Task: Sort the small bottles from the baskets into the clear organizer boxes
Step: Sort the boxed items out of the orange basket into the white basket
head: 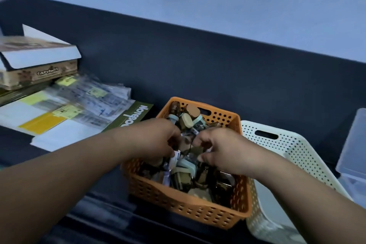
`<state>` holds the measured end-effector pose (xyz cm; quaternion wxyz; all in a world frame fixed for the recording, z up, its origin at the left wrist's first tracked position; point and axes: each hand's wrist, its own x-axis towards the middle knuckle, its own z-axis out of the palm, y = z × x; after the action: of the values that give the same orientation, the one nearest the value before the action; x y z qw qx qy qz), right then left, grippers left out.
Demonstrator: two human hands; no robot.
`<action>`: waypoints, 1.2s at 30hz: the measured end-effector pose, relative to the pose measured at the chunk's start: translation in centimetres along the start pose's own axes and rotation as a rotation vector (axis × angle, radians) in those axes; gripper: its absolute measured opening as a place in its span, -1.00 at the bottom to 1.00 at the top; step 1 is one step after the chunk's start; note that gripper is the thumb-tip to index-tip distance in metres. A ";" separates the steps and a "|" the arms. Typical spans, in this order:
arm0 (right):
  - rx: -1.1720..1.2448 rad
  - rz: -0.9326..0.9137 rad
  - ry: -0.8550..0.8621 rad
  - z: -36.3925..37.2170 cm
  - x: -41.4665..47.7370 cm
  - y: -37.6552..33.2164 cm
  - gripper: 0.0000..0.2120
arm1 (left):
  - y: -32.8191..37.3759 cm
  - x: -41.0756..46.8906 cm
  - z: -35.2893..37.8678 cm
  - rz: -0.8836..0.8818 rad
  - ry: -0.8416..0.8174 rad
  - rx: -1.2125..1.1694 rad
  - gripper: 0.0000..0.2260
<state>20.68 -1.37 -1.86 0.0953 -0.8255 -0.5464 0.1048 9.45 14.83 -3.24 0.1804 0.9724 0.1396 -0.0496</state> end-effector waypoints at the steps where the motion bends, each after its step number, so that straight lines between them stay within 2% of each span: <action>1: -0.039 0.022 0.000 0.1 0.3 0.2 -0.79 | 0.0 0.1 0.3 0.014 0.002 0.013 -0.72; 7: -0.162 0.169 -0.042 0.2 1.3 2.6 -0.91 | 0.5 1.1 1.7 0.086 -0.055 0.210 -0.73; 10: -0.192 0.173 -0.062 0.3 1.7 2.6 -0.92 | 0.7 1.7 1.9 0.133 -0.073 0.331 -0.71; 13: -0.231 0.187 -0.096 0.3 2.2 2.4 -0.89 | 0.7 2.2 1.9 0.136 -0.096 0.350 -0.72; 15: -0.259 0.193 -0.128 0.5 2.6 2.4 -0.82 | 0.5 2.2 1.7 0.102 -0.082 0.236 -0.72; 17: -0.288 0.193 -0.147 0.8 3.0 2.6 -0.78 | 0.2 2.1 1.4 0.059 -0.047 0.019 -0.74; 22: -0.289 0.154 -0.128 1.1 3.7 3.3 -0.80 | -0.1 1.9 0.4 0.060 0.048 -0.289 -0.85; 25: -0.279 0.091 -0.159 1.0 3.8 3.4 -0.88 | -0.2 1.6 -0.3 0.056 0.089 -0.355 -0.89; 28: -0.239 0.053 -0.121 1.0 3.7 3.4 -0.95 | -0.2 1.5 -0.8 0.043 0.145 -0.364 -0.90; 30: -0.233 0.047 -0.123 0.9 3.4 3.3 -0.93 | 0.0 1.5 -1.1 0.025 0.173 -0.373 -0.90; 32: -0.238 0.073 -0.190 0.7 3.1 3.1 -0.99 | 0.2 1.5 -1.3 0.014 0.188 -0.369 -0.90; 36: -0.218 0.125 -0.259 0.4 3.3 2.7 -0.76 | 1.0 1.6 -1.4 -0.001 0.204 -0.359 -0.91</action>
<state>24.19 0.63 -3.15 -0.0727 -0.8429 -0.5097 0.1563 11.36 14.89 -1.85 0.3355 0.9247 0.1640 0.0746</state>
